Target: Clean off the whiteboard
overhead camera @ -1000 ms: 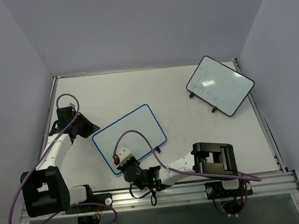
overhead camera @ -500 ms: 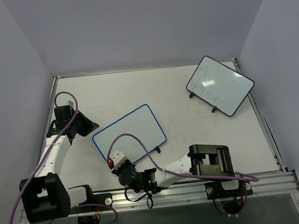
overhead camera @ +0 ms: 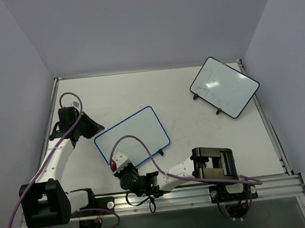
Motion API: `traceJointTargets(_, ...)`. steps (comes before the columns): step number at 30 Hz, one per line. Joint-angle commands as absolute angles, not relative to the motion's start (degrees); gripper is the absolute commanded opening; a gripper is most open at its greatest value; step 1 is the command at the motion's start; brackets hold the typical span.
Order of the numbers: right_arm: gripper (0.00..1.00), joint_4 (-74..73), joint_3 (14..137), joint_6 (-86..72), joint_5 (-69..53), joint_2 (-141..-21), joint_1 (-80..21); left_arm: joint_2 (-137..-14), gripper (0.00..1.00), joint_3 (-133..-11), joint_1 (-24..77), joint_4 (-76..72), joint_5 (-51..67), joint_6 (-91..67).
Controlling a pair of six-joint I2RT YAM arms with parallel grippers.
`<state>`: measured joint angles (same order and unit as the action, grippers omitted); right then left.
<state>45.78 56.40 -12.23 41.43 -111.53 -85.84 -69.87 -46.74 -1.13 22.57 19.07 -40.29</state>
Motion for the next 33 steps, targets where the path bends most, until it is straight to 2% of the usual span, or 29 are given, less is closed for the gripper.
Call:
traceJointTargets(1,0.00,42.0,54.9,-14.2,45.7,-109.9,-84.1,-68.6,0.02,-48.5,-0.6,21.7,20.4,-40.6)
traceJointTargets(20,0.00,39.4,48.3,-19.8,48.0,-104.1,-78.9,-69.1,0.02,-49.6,2.4,21.4,20.3,-40.8)
traceJointTargets(33,0.00,42.1,54.0,-15.3,44.9,-108.5,-82.1,-69.2,0.02,-50.2,5.1,21.0,19.1,-41.7)
